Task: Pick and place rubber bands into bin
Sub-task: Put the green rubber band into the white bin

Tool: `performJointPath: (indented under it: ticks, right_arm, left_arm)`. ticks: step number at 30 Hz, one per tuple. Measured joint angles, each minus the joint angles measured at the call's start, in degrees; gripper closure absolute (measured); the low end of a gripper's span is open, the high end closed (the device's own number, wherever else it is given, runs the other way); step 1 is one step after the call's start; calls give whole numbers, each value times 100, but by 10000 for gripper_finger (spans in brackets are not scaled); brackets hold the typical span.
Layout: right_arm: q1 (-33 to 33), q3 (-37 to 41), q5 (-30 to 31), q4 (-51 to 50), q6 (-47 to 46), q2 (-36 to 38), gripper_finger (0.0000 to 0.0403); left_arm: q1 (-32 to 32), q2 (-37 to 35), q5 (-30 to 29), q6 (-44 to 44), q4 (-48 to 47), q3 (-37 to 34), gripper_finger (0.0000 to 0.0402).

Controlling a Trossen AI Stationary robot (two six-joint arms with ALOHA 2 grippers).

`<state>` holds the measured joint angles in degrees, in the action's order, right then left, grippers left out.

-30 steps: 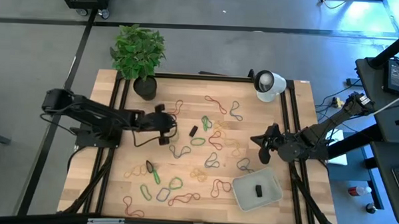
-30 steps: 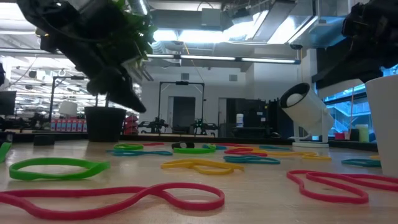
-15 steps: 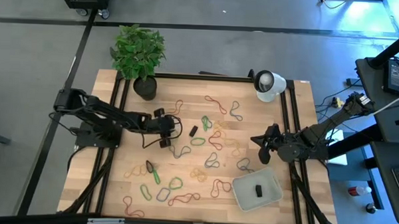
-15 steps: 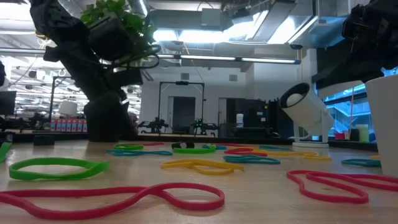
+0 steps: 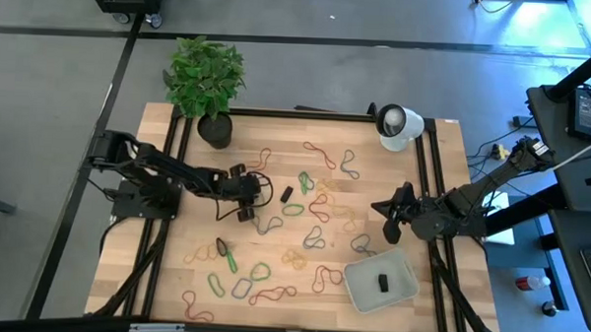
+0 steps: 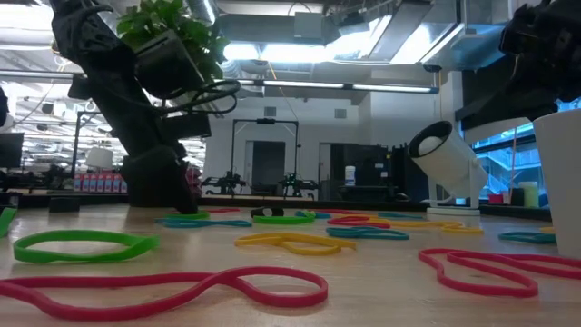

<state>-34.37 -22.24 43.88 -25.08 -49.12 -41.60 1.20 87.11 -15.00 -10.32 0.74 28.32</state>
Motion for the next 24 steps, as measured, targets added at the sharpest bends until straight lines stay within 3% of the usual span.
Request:
performJointPath:
  ticks: [6,24]
  right_arm:
    - [0,-1,2,0,399,0,393]
    - [2,-2,5,40,734,2,385]
  left_arm:
    - [1,-11,27,21,252,-25,394]
    - [-217,7,-326,408,404,-35,400]
